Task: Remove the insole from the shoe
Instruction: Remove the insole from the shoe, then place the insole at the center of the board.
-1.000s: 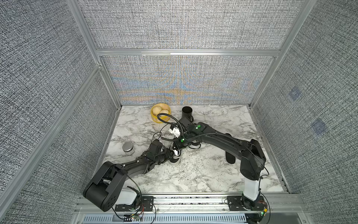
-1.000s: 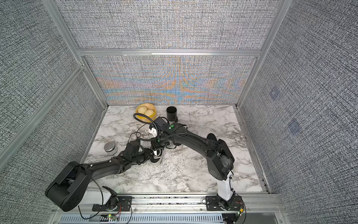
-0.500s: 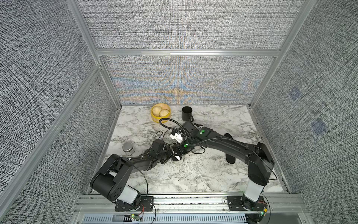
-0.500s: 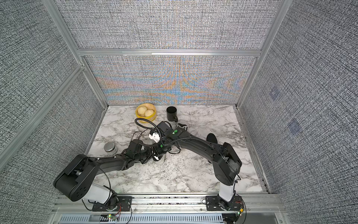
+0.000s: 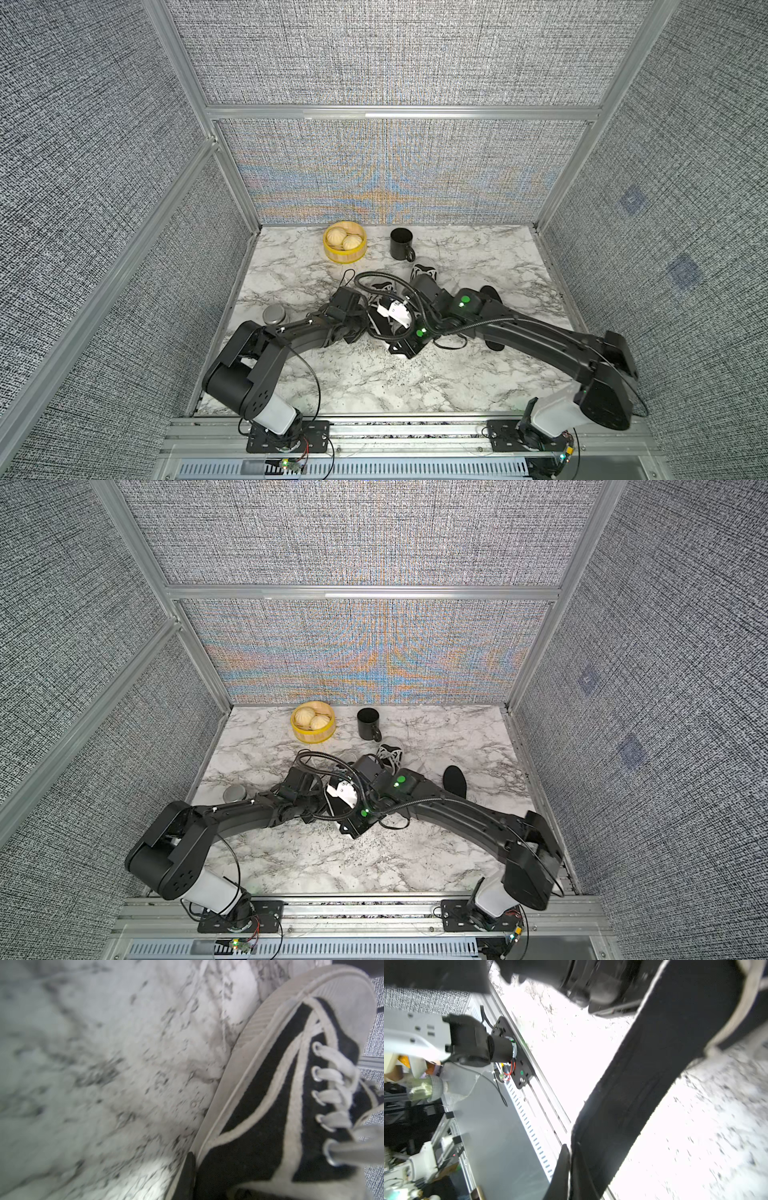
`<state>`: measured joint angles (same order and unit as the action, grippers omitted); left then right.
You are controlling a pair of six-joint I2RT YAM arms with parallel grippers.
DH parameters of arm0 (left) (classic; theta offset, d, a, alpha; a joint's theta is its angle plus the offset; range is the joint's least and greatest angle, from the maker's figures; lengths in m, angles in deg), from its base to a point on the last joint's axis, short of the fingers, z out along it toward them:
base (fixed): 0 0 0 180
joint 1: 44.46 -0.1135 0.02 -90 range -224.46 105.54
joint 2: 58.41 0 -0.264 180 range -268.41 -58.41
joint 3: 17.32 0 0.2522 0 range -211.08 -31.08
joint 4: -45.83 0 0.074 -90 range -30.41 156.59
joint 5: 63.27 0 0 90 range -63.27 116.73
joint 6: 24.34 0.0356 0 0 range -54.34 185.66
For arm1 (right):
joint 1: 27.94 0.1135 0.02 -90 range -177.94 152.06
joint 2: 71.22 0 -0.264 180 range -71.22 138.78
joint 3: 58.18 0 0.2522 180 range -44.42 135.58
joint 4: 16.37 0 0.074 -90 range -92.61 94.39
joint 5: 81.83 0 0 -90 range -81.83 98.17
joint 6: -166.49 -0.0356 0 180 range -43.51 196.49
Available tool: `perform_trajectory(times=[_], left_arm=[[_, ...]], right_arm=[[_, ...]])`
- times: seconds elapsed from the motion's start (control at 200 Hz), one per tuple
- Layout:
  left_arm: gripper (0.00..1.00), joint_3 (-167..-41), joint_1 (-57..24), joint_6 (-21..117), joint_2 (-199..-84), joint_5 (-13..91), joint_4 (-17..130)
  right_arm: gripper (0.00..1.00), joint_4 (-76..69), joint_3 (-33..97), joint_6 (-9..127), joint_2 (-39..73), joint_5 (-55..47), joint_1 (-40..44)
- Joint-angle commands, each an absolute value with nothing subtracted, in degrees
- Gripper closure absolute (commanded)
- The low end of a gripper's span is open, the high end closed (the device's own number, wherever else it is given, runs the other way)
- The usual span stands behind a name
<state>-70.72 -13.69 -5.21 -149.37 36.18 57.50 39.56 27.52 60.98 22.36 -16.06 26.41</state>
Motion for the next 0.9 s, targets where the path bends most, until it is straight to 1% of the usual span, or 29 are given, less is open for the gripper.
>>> perform_trajectory(times=[0.0, 0.145, 0.255, 0.39, 0.435, 0.475, 0.525, 0.595, 0.645, 0.685, 0.695, 0.705, 0.765, 0.825, 0.886, 0.896], left_arm=[[1.00, -73.03, -13.96, -4.91, -151.42, 31.38, 57.13], [1.00, -75.55, -13.90, -3.68, -154.14, 32.51, 57.48], [1.00, -76.23, -13.88, -3.61, -155.13, 33.14, 57.30], [1.00, -76.27, -13.95, -3.53, -154.64, 33.23, 57.46], [1.00, -76.26, -13.95, -3.38, -154.20, 33.03, 57.63], [1.00, -76.26, -13.95, -3.14, -153.95, 32.82, 57.89], [1.00, -76.52, -13.94, -2.38, -153.48, 32.39, 58.54], [1.00, -76.57, -13.95, -1.62, -152.87, 31.59, 59.57], [1.00, -76.41, -13.94, -1.29, -152.32, 31.21, 59.71], [1.00, -76.35, -13.96, -1.01, -152.00, 30.99, 60.09], [1.00, -76.37, -13.96, -1.01, -151.95, 30.96, 60.11], [1.00, -76.35, -13.94, -1.04, -151.87, 30.95, 60.16], [1.00, -76.02, -13.96, -1.12, -151.50, 31.04, 59.96], [1.00, -75.66, -13.96, -1.24, -151.29, 31.39, 59.53], [1.00, -75.47, -13.94, -1.25, -151.21, 31.55, 59.37], [1.00, -75.42, -13.91, -1.23, -151.22, 31.56, 59.40]], right_arm=[[1.00, 45.34, 24.49, 60.93, 17.46, -8.42, 26.20], [1.00, 45.98, 17.57, 59.87, 9.73, 1.50, 26.16], [1.00, 43.82, 12.54, 58.34, 8.64, 9.13, 26.56], [1.00, 37.82, 7.96, 56.77, 11.83, 7.83, 29.93], [0.97, 36.58, 7.08, 56.41, 13.73, 6.67, 31.64], [0.90, 35.15, 6.32, 56.15, 15.43, 4.70, 33.10], [0.77, 33.54, 5.87, 55.48, 17.67, 1.59, 34.19], [0.64, 31.63, 6.32, 54.29, 19.72, -1.68, 35.15], [0.54, 30.94, 6.94, 53.04, 19.71, -2.09, 35.29], [0.42, 30.44, 7.17, 51.92, 18.87, -1.91, 35.34], [0.40, 30.33, 7.17, 51.30, 18.58, -1.78, 35.34], [0.36, 30.21, 7.22, 51.10, 18.34, -1.50, 35.34], [0.22, 29.83, 6.64, 47.57, 16.89, 0.23, 35.32], [0.16, 28.58, 5.26, 43.92, 16.28, 1.25, 35.58], [0.13, 27.58, 3.64, 39.16, 16.21, 4.70, 35.69], [0.10, 27.26, 3.41, 38.59, 16.31, 5.04, 35.69]])
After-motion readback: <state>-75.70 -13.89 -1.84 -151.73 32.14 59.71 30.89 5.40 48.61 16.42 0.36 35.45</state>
